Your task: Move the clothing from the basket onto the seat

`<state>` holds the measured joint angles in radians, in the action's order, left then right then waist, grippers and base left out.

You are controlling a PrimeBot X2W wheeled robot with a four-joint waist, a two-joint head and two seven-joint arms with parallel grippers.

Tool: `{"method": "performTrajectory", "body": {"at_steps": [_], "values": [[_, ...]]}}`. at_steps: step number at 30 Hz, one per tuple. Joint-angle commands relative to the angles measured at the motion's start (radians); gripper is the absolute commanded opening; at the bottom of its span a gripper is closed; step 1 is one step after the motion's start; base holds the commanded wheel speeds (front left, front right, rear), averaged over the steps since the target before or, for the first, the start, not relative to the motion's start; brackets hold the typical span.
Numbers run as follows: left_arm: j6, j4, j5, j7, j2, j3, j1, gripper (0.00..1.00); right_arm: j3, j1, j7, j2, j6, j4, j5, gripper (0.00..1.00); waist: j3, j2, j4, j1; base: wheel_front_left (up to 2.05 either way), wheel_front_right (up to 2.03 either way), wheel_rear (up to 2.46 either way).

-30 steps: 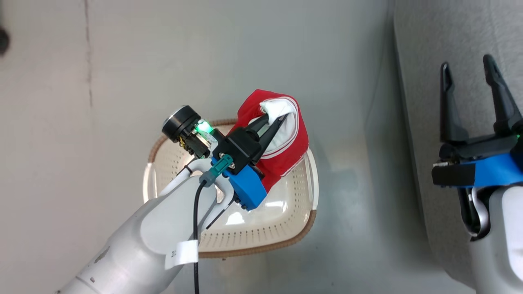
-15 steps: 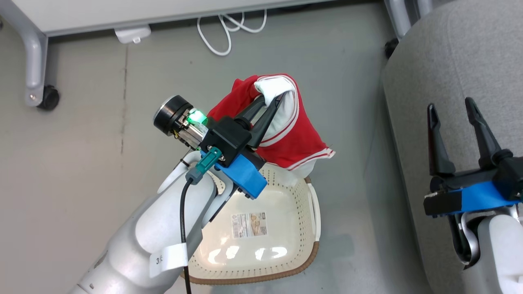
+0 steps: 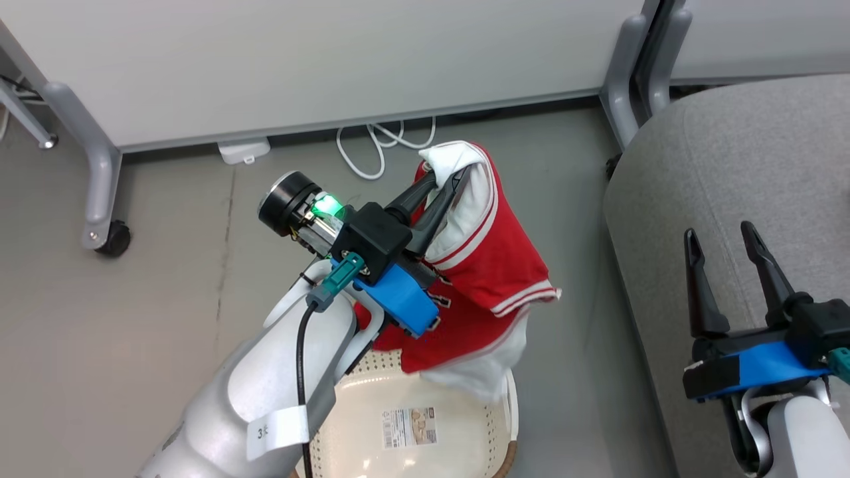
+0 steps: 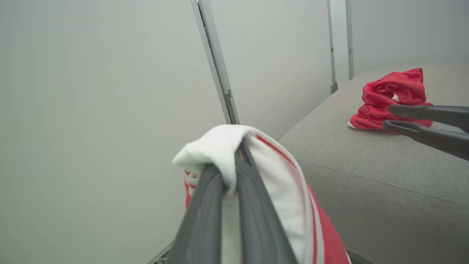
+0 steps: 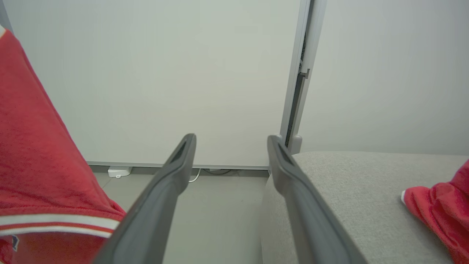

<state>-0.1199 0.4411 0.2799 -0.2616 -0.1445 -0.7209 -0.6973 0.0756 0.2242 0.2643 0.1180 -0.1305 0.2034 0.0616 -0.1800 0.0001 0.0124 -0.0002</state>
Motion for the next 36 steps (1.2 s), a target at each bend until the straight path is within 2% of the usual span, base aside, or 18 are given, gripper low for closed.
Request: {"method": "performTrajectory", "body": {"at_steps": [1, 15, 21, 27, 36], "values": [[-0.003, 0.002, -0.003, -0.005, 0.001, 0.008, 0.011, 0.0, 0.004, -0.023, 0.0, -0.006, 0.0, 0.004, 0.007, 1.0, 0.031, -0.0001, 0.001, 0.0002, 0.0, 0.0, 0.0], [-0.009, 0.008, 0.013, -0.005, -0.004, -0.004, 0.049, 0.0, 0.005, -0.105, 0.0, -0.012, 0.0, 0.018, 0.015, 1.0, 0.141, -0.0001, 0.014, 0.0002, 0.0, 0.0, 0.0], [-0.011, 0.01, 0.018, -0.005, -0.008, -0.006, 0.06, 0.0, -0.03, -0.104, 0.0, -0.002, 0.0, 0.011, 0.006, 1.0, 0.155, -0.0001, 0.016, 0.0002, 0.0, 0.0, 0.0], [-0.011, 0.012, 0.014, -0.005, -0.006, -0.007, 0.059, 0.0, -0.098, -0.074, 0.0, 0.006, 0.0, -0.001, 0.022, 1.0, 0.153, -0.0001, 0.02, 0.0002, 0.0, 0.0, 0.0], [-0.01, 0.009, 0.005, -0.005, -0.006, -0.003, 0.052, 0.0, -0.259, -0.002, 0.0, 0.028, 0.0, -0.038, 0.059, 1.0, 0.138, -0.0001, 0.022, 0.0002, 0.0, 0.0, 0.0]]}}
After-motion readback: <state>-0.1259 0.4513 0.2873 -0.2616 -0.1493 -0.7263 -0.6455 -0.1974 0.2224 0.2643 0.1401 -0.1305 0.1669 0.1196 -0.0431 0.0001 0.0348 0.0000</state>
